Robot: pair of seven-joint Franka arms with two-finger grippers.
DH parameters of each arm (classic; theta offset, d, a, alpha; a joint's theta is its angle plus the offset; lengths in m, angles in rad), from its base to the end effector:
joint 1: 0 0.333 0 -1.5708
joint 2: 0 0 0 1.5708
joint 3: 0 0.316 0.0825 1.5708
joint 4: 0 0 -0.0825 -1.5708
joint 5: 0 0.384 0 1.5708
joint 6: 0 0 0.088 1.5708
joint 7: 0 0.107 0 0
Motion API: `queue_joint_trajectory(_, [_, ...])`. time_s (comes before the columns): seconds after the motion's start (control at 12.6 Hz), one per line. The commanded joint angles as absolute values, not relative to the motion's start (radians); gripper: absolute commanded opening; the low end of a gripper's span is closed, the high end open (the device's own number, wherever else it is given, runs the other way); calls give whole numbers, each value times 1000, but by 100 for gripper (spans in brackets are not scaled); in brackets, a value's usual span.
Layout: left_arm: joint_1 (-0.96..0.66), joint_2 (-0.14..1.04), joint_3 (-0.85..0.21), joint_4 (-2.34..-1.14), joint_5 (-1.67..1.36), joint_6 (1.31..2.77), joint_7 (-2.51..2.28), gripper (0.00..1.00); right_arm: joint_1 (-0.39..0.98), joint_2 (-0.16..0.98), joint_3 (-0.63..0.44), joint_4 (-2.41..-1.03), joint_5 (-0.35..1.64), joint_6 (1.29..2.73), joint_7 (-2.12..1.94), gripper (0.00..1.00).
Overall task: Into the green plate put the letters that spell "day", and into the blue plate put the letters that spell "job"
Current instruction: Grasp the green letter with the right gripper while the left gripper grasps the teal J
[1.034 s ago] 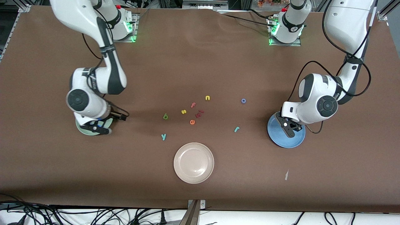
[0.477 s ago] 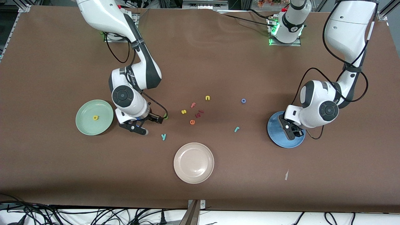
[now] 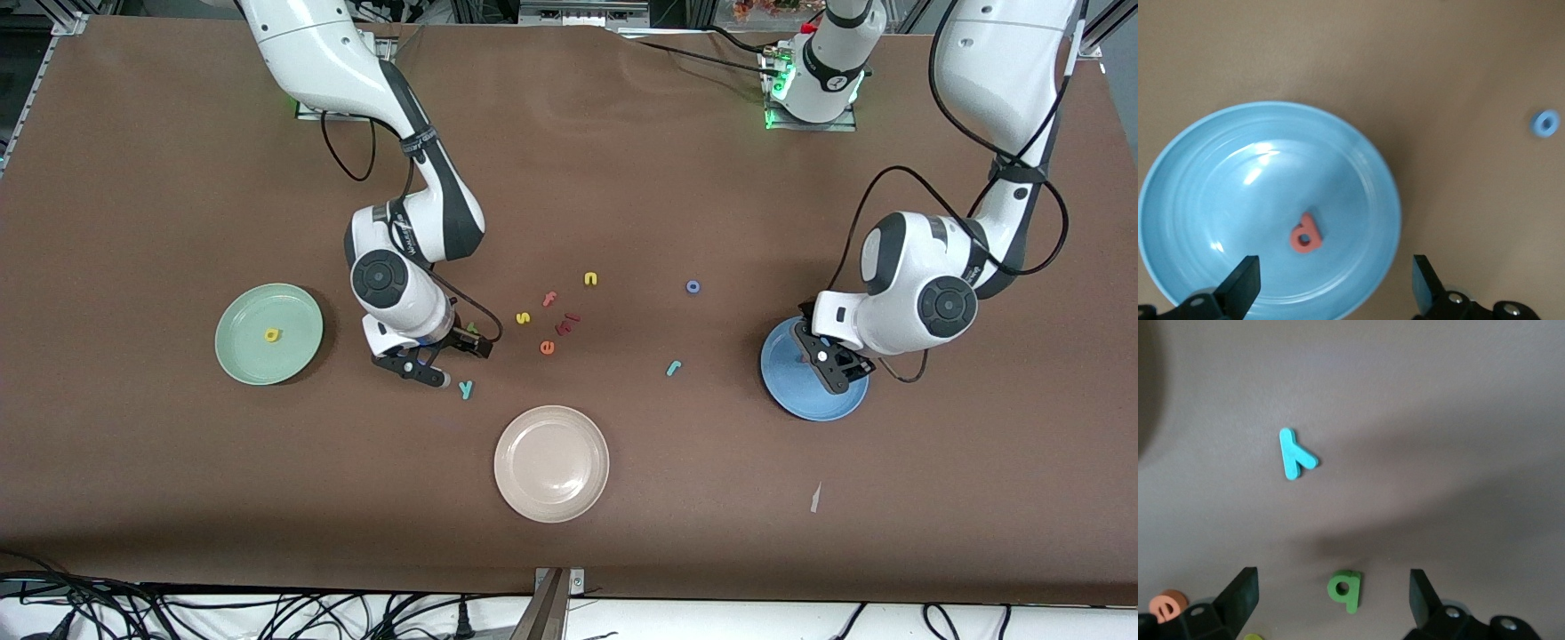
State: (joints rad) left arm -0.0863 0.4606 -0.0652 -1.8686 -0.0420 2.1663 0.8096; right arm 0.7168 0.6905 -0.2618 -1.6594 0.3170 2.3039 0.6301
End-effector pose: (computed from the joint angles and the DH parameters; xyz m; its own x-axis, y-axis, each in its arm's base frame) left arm 0.6124 -0.0932 0.2560 0.5918 -0.8032 -0.0689 -0.7884 -0.5945 0.1585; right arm 0.6006 0.3232 0.2149 0.9438 -0.3261 -0.0533 -0.3284 -0.9436 -0.0425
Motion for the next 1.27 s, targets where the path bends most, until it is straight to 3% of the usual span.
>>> queue_joint_trajectory(0.0, [-92,419,-110,-1881,-41,2115,622,100,719,706,-244,-1649,342,2287,617,100])
queue_joint_trajectory(0.32, [-103,423,-181,-1861,-40,2117,378,100,719,724,-242,-1664,342,2295,609,99])
queue_joint_trajectory(0.56, [-145,515,-189,-1718,-40,2128,379,100,719,727,-241,-1672,342,2303,607,90])
queue_joint_trajectory(0.95, [-262,711,-189,-1485,-37,2131,241,100,721,745,-229,-1678,342,2327,595,42])
queue_joint_trajectory(1.11, [-279,770,-189,-1465,-29,2217,239,100,721,747,-229,-1677,342,2326,601,10])
queue_joint_trajectory(1.19, [-284,797,-187,-1474,-25,2286,241,100,721,747,-229,-1677,345,2327,600,0])
